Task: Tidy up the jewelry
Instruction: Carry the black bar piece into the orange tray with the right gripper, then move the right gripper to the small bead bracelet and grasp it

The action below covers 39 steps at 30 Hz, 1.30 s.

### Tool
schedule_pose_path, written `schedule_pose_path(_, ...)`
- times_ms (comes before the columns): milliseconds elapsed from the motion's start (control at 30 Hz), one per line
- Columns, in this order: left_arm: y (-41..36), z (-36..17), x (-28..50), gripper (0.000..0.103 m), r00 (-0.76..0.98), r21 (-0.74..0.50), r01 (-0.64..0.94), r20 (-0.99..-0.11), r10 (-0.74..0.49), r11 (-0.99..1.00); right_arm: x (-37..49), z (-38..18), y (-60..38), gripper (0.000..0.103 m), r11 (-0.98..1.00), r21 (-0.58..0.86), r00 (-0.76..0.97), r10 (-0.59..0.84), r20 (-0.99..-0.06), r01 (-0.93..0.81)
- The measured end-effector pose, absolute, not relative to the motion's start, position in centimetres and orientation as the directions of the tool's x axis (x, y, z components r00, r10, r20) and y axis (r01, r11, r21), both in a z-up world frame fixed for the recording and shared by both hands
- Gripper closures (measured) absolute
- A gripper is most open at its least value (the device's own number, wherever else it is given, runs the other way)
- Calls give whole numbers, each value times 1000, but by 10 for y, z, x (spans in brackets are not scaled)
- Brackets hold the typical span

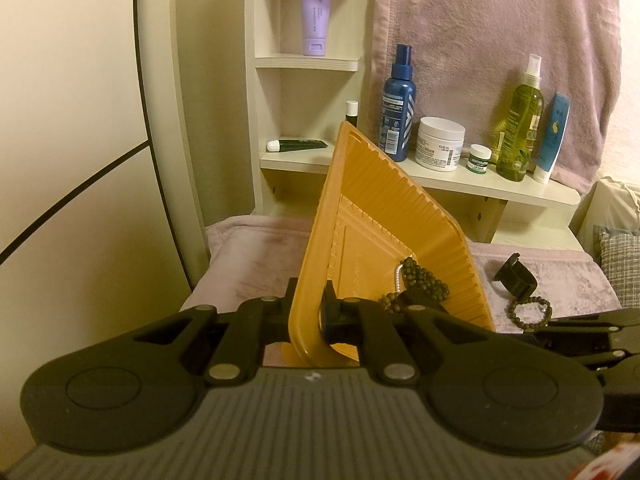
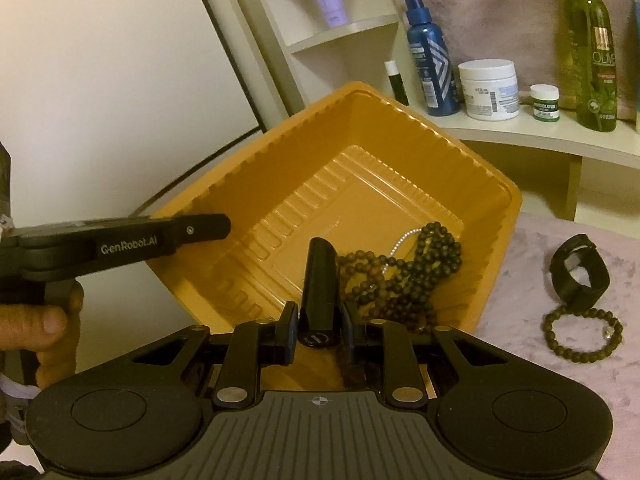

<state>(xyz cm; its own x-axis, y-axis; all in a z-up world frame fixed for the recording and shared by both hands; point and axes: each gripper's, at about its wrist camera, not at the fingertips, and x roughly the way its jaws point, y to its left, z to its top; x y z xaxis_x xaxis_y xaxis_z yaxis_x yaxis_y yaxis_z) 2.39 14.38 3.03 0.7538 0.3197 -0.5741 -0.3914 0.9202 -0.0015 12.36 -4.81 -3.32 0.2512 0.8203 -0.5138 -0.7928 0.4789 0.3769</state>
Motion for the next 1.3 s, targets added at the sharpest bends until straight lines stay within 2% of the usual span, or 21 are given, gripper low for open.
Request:
schedule_pose_path(100, 144, 30, 24, 95, 754, -1, -390, -574, 319, 921, 125, -34, -50, 79, 473, 402, 252, 834, -491, -784)
schedule_pose_path(167, 144, 30, 24, 95, 754, -2, -391, -574, 319, 921, 127, -34, -53, 66, 486, 422, 262, 834, -485, -766)
schedule_pose_path(233, 144, 30, 24, 95, 754, -2, -390, -574, 319, 921, 128, -32, -60, 63, 499, 423, 289, 835, -468, -757)
schedule_pose_path(467, 144, 30, 24, 95, 754, -2, -391, -575, 319, 920, 134, -28, -95, 63, 632, 397, 457, 766, -453, -666)
schedule_pose_path(633, 145, 30, 23, 95, 755, -1, -390, -574, 318, 921, 137, -46, -134, 63, 780, 344, 592, 623, -511, -523)
schedule_pose_path(867, 145, 30, 24, 95, 754, 0, -391, -573, 320, 921, 143, -68, -170, 63, 870, 292, 642, 491, -589, -398)
schedule_pose_path(1133, 144, 30, 24, 95, 753, 2, -391, -573, 322, 920, 157, -72, -163, 63, 885, 253, 664, 461, -589, -391)
schedule_pose_path(1200, 144, 30, 24, 95, 754, 1, -391, -574, 321, 920, 163, -71, -159, 66, 885, 236, 668, 460, -585, -402)
schedule_pose_path(1300, 143, 30, 24, 95, 754, 1, -391, -574, 320, 920, 172, -70, -151, 76, 886, 207, 677, 453, -580, -415)
